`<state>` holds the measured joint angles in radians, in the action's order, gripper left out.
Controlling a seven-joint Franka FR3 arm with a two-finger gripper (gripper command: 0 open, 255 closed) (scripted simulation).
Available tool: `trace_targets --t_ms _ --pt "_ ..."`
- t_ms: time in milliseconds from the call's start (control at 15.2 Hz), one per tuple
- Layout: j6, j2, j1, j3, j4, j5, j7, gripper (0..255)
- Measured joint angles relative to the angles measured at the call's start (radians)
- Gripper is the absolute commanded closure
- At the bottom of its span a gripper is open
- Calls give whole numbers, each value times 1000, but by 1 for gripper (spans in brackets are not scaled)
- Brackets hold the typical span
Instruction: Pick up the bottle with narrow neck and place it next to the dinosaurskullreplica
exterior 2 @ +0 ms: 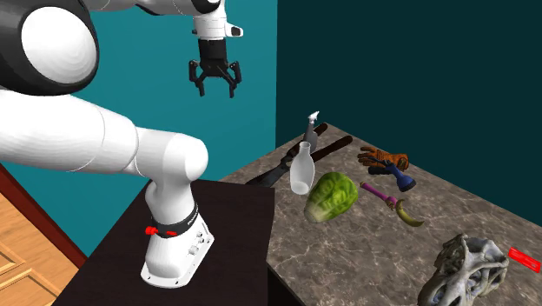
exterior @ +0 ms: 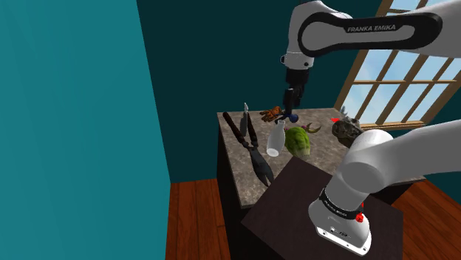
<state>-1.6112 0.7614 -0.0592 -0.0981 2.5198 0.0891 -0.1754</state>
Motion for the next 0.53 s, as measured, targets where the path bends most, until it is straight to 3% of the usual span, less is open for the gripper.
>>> trace_targets --t_ms 528 --pt "-235 -188 -49 -138 24 95 -138 0"
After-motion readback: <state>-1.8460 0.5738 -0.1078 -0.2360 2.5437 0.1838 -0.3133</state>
